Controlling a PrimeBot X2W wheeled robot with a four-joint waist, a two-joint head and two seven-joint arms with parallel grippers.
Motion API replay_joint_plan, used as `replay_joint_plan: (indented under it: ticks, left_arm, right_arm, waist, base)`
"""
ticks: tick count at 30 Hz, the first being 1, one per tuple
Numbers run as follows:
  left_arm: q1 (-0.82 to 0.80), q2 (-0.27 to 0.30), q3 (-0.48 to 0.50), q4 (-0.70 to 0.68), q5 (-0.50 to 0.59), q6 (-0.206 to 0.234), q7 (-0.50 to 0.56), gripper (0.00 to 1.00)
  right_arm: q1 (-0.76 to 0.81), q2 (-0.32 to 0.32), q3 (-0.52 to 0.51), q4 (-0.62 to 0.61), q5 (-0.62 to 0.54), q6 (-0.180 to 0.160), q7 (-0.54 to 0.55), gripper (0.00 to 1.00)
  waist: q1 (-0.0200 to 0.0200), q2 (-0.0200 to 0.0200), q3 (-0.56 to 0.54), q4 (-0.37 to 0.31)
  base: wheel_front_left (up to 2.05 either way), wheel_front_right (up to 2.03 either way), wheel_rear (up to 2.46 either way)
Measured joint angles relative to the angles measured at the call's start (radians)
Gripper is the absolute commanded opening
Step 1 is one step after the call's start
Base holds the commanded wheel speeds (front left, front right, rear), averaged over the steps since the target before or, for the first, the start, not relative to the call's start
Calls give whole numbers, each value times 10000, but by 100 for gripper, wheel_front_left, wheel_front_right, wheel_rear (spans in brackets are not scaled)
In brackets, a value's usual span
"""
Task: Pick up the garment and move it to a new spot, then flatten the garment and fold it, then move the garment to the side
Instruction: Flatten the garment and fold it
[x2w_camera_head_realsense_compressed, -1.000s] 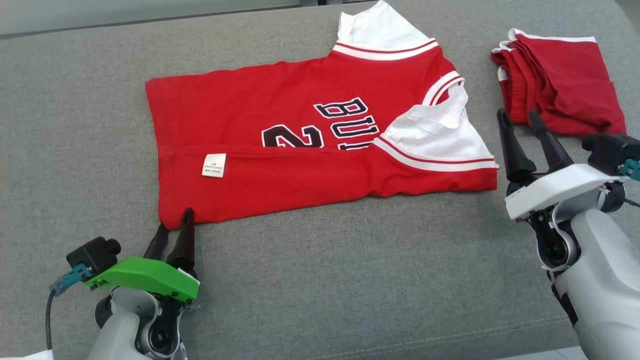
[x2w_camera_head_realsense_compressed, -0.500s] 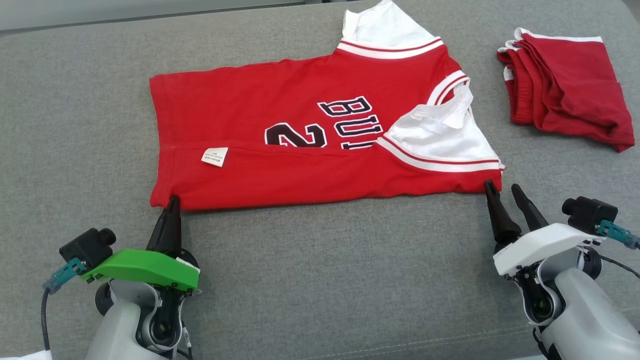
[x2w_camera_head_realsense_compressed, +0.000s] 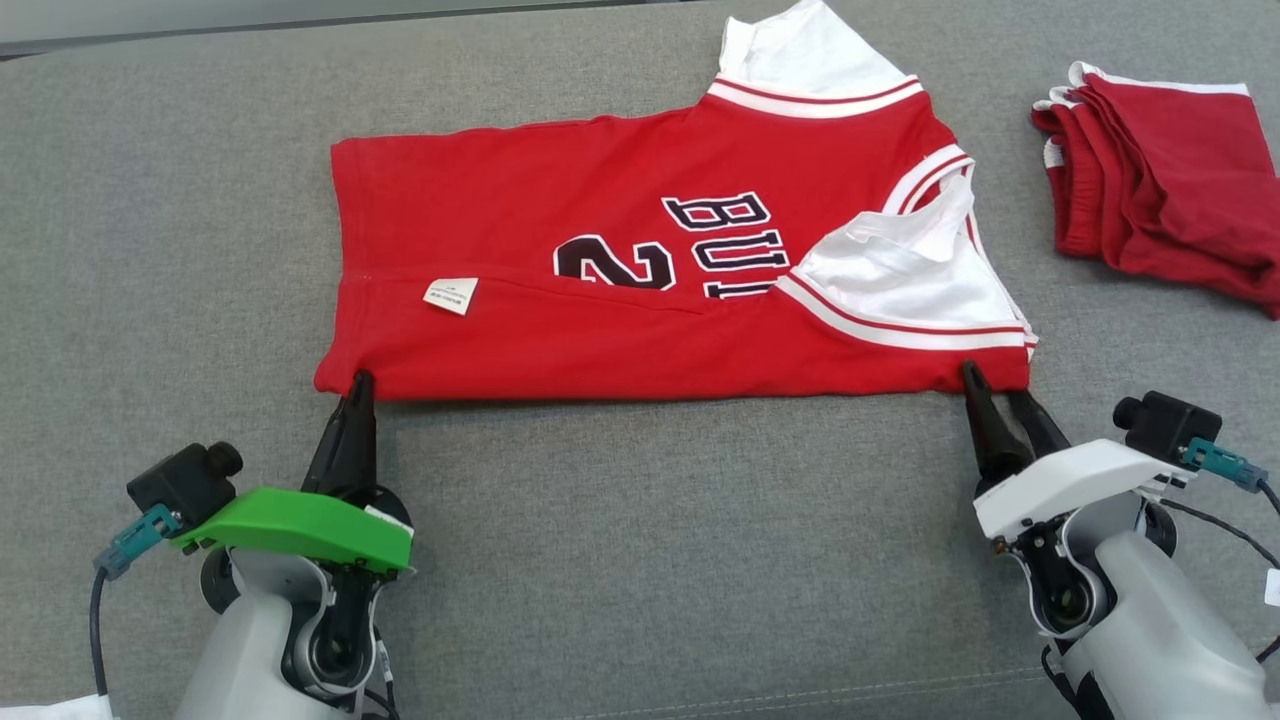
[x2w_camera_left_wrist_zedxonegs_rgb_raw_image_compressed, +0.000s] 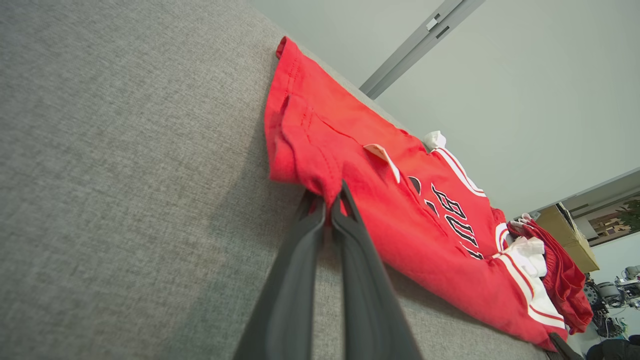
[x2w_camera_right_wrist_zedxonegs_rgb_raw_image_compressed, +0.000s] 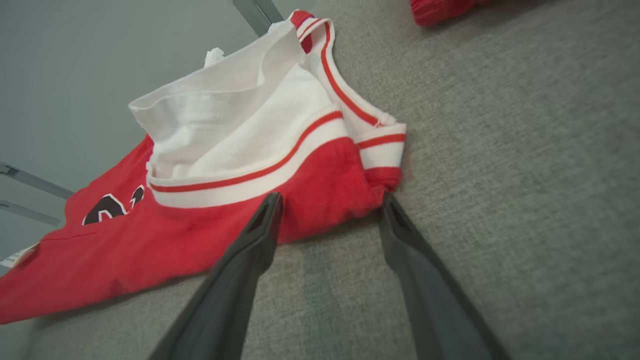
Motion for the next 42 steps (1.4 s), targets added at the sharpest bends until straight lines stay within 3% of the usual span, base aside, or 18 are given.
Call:
replay_joint_plan:
  ticks: [4,6,8,10,11,18,26,42]
  left_arm:
    - [4,0,-42,-174,2,4,-2,0]
    - [8,0,-42,-201,4,8,-10,0]
    - [12,0,-38,-207,4,33,-10,0]
    - [13,0,-36,-228,4,52,-10,0]
    - [14,0,-31,-234,4,52,-12,0]
    - [58,25,115,-345,207,138,-144,0]
    - [672,25,466,-558,180,151,-362,0]
    - [2127,161,769,-1540,307,426,-525,0]
  right_arm:
    - [-183,-2,-142,86,293,0,0,80]
    - [-224,-2,-159,105,364,0,-2,49]
    - [-290,-4,-146,134,439,0,-2,36]
    - [-379,-19,-125,136,500,0,-2,6]
    - [-400,-33,-92,136,525,0,-6,0]
    - [-396,-157,75,-10,571,0,-29,0]
    - [-188,-311,608,-1126,594,0,-127,0]
    - [2153,-1080,756,-3028,474,12,-190,0]
  waist:
    - [0,0,34,37]
    - [0,0,52,42]
    - [0,0,65,35]
    - [0,0,76,22]
    - [0,0,81,14]
    - [0,0,85,-57]
    - [0,0,-111,-96]
    - [0,0,-761,-636]
  base:
    - [0,0,0]
    - [0,0,0]
    - [0,0,0]
    - [0,0,0]
    - [0,0,0]
    - [0,0,0]
    - [0,0,0]
    - [0,0,0]
